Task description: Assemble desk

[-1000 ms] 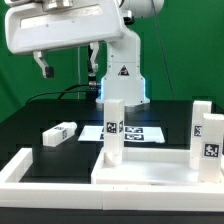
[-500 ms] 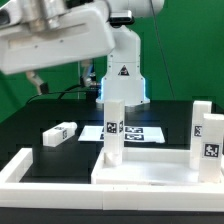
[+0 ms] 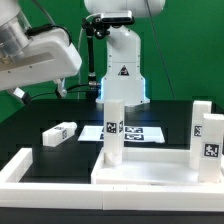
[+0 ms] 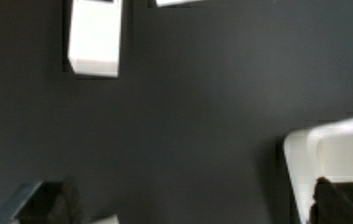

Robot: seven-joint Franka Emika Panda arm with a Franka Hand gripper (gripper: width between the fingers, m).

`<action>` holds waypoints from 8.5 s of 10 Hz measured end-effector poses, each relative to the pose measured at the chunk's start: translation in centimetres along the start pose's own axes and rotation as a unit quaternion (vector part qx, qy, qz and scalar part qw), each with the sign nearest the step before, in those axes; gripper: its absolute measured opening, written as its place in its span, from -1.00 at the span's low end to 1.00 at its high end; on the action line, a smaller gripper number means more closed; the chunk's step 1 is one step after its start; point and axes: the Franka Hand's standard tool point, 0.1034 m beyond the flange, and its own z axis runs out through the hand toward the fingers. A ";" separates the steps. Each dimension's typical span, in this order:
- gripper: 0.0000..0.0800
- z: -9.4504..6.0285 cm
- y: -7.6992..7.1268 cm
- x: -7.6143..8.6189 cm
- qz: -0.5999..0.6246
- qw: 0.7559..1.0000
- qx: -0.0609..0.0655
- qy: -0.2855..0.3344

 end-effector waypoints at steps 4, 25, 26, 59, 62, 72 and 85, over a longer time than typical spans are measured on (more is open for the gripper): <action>0.62 3.0 2.0 -0.3 0.017 0.995 -0.007 -0.095; -0.28 12.8 5.1 -1.9 0.114 0.980 -0.005 -0.165; -0.28 12.8 5.1 -1.9 0.114 0.980 -0.005 -0.165; -0.27 -5.5 -16.7 7.5 0.040 0.842 -0.077 0.533; -0.27 -4.2 -17.3 8.4 0.034 0.845 -0.087 0.527; -0.27 -4.2 -19.6 7.7 0.028 0.842 -0.081 0.532; -0.27 -2.7 -16.4 7.5 0.035 0.843 -0.107 0.526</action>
Offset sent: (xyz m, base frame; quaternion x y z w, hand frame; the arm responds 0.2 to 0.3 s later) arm -0.0410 -0.0126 -0.0472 -0.0122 -0.1387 0.0584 0.9885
